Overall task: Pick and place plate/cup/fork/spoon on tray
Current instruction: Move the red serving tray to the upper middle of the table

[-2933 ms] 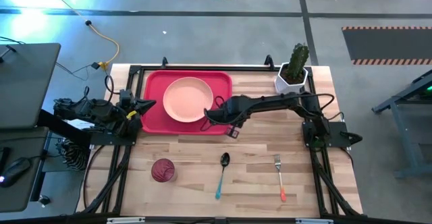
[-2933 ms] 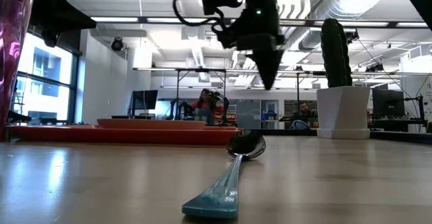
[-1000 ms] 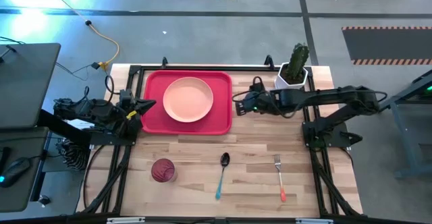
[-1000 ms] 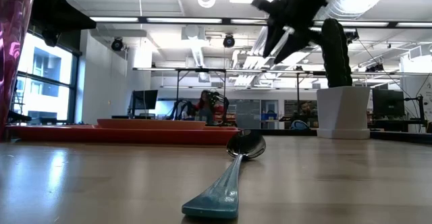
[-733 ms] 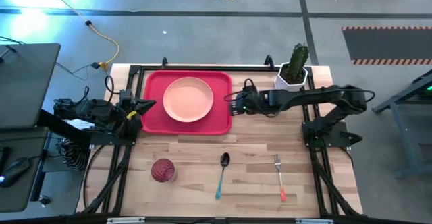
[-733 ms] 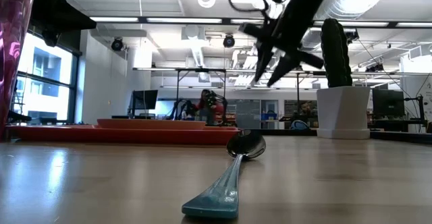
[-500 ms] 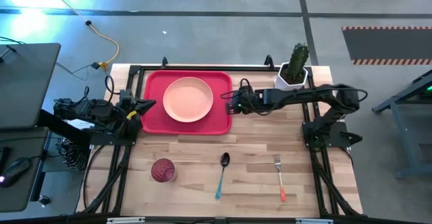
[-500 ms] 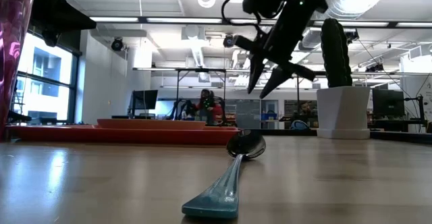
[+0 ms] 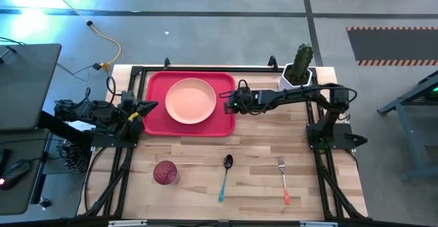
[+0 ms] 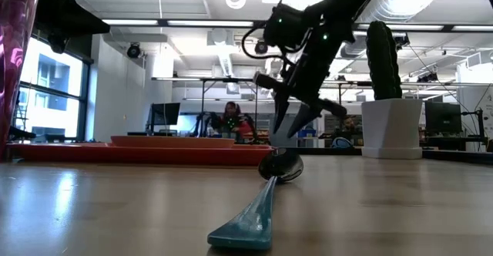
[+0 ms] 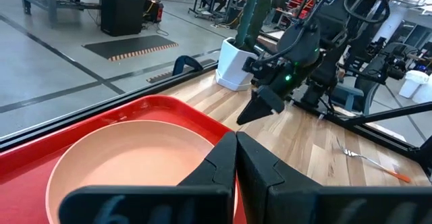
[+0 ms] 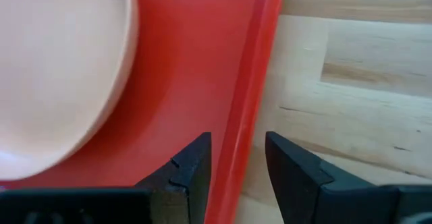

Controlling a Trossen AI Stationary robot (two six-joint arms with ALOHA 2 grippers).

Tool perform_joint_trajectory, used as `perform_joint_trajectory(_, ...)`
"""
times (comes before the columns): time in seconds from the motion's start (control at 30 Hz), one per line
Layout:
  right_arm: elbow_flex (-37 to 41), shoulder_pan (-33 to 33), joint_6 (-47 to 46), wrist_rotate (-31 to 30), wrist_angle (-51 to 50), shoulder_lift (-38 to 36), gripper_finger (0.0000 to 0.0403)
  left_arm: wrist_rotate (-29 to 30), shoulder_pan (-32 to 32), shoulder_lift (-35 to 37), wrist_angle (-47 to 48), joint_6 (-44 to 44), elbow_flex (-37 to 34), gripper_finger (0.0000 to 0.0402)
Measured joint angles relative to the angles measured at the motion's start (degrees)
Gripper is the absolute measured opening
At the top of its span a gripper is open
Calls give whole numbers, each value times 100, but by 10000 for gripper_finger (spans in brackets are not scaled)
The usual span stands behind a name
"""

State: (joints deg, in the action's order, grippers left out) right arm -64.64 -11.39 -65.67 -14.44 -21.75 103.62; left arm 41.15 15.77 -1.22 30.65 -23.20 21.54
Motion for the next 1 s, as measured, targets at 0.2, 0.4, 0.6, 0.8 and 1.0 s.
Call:
perform_joint_trajectory(0.2, -2, -64, 50, 5, 111, 293, 130, 0, 1, 0, -2, -4, 0, 1)
perform_joint_trajectory(0.4, -2, -77, 156, 9, 273, 490, 130, 0, 0, -1, -1, -7, 0, 1)
perform_joint_trajectory(0.6, -11, -99, 162, -13, 315, 596, 130, 2, 1, 0, 0, 37, 0, 1)
perform_joint_trajectory(0.8, -11, -204, 121, -195, 238, 596, 130, 2, 0, 0, 0, 37, 0, 1)
perform_joint_trajectory(1.0, -11, -325, 111, -144, 67, 594, 130, 1, 1, 0, 0, 38, -1, 1)
